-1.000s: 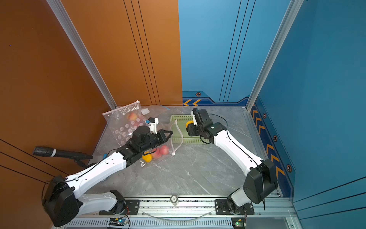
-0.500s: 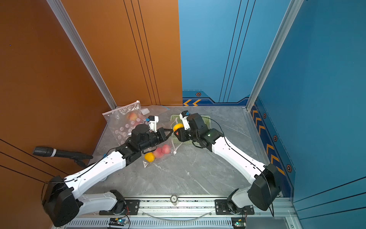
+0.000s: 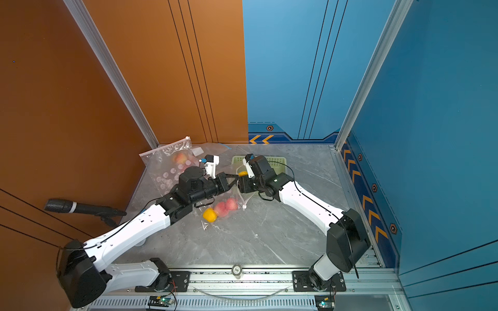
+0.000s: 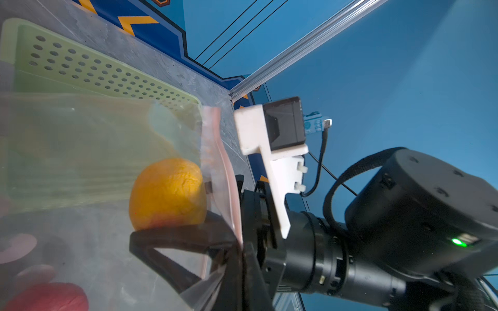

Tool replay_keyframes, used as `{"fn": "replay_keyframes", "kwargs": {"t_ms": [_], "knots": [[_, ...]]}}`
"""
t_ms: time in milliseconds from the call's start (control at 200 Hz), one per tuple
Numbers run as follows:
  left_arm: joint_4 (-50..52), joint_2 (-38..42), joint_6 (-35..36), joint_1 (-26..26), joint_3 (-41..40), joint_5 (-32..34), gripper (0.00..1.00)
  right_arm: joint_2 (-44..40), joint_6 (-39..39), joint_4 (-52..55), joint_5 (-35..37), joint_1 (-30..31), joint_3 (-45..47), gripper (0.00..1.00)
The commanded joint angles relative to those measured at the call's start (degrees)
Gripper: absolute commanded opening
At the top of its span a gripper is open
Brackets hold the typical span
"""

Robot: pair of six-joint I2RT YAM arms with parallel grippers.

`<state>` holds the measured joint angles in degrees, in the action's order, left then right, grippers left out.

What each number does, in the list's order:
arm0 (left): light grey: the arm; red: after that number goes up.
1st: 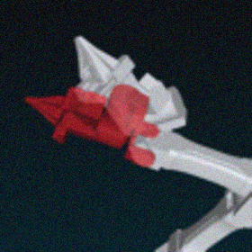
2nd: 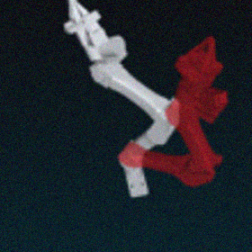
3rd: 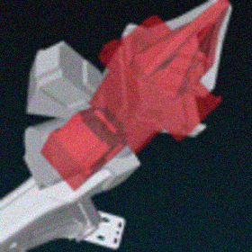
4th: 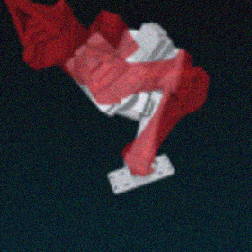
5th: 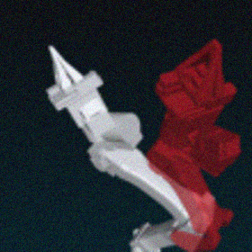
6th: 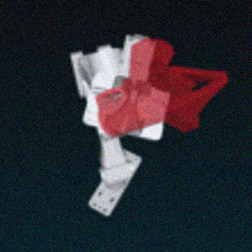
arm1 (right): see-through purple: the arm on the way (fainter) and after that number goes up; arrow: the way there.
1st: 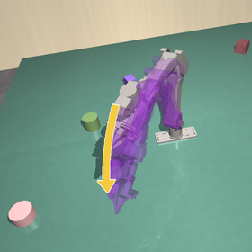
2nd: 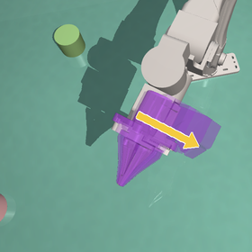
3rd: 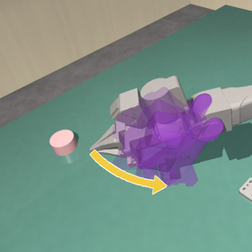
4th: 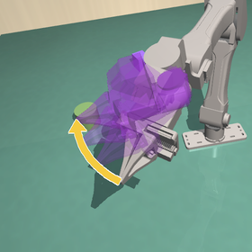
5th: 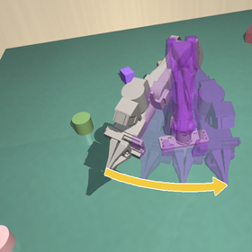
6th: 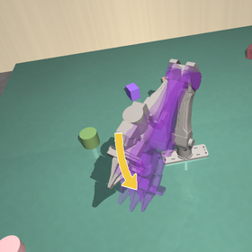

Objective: Place the peach in a zip-top bag and seal the zipper
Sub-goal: Place the peach in the zipper food storage bag.

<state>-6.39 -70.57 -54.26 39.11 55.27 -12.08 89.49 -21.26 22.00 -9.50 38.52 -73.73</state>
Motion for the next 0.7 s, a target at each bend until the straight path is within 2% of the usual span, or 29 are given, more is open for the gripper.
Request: {"fn": "replay_keyframes", "kwargs": {"t_ms": [0,210,476,696], "knots": [[-2.32,0.40,0.39,0.88,1.44,-2.41,0.00,-1.12,0.84,-0.11,0.56,3.05,-1.51,0.73],[-2.75,0.95,0.30,-0.01,0.77,-2.85,0.00,-3.31,1.04,2.34,0.19,3.10,-2.58,0.78],[-3.08,1.17,-0.17,-2.00,-0.68,-3.38,0.00,-8.51,1.19,5.63,1.09,3.23,-3.97,0.66],[-2.26,0.64,0.43,-2.47,-0.68,-4.43,0.00,-14.53,0.80,8.22,5.54,2.34,-2.18,0.61]]}}
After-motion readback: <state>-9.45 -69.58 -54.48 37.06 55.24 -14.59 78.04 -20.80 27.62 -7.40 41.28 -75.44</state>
